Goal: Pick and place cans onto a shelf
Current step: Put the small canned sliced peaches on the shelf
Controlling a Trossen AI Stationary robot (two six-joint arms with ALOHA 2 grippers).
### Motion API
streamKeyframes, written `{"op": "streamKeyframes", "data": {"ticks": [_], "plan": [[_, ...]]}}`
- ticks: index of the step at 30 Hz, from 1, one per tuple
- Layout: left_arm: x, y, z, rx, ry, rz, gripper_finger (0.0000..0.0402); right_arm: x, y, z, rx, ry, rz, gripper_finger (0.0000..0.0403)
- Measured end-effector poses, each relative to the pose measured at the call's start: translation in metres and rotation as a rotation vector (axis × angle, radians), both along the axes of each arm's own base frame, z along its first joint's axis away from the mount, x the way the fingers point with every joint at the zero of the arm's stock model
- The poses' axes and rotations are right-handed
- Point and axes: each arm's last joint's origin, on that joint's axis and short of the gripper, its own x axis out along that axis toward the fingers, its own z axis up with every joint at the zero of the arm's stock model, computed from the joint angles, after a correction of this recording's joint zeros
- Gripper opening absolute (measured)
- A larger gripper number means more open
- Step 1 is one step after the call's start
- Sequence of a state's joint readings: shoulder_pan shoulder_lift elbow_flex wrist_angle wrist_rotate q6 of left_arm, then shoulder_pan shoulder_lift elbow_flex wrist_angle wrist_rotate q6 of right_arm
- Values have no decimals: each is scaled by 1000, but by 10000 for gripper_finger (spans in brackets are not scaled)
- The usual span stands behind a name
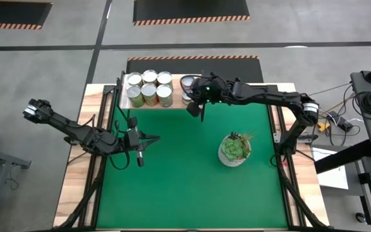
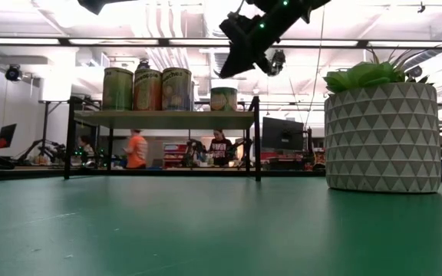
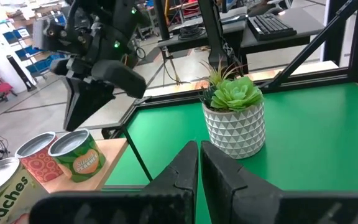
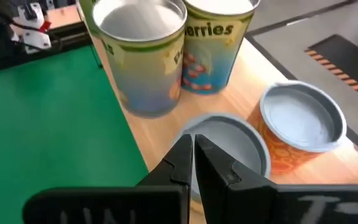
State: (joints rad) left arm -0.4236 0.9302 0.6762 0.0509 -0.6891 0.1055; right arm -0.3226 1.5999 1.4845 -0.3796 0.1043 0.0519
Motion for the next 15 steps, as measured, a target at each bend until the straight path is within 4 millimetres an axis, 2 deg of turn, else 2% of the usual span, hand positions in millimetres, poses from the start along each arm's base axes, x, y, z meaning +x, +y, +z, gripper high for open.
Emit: {"op": "streamKeyframes", "data": {"ticks": [7,15], "plan": [[0,0,0,0,0,0,0,1,-3,-11,7,71,4,9],[0,0,0,0,0,0,0,-5,-7,-11,-45,125,-25,9]]}}
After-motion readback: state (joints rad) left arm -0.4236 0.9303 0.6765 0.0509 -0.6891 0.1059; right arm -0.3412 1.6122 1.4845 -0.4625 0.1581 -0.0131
